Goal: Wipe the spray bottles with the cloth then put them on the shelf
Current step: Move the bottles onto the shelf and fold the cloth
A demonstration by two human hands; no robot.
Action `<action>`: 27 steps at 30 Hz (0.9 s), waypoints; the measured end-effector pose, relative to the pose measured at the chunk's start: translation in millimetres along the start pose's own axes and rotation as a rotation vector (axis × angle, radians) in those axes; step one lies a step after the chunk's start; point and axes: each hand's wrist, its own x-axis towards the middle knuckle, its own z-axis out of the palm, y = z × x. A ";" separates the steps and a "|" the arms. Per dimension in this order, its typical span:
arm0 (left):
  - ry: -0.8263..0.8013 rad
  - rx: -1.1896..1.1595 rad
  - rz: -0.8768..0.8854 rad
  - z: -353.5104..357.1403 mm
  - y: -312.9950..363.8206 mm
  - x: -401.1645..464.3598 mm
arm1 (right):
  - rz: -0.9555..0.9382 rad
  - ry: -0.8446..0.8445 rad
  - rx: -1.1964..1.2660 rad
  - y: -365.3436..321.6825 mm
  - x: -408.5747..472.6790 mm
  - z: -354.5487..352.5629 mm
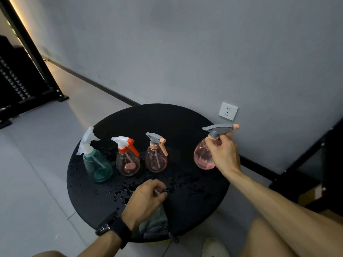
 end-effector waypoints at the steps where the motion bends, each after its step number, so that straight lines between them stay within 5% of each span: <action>1: 0.014 -0.010 0.010 -2.8 6.3 1.4 | -0.007 0.001 -0.001 -1.5 -1.1 -9.4; 27: 0.144 -0.051 0.334 -54.2 197.1 -21.3 | -0.090 0.138 0.022 -31.5 -84.1 -190.7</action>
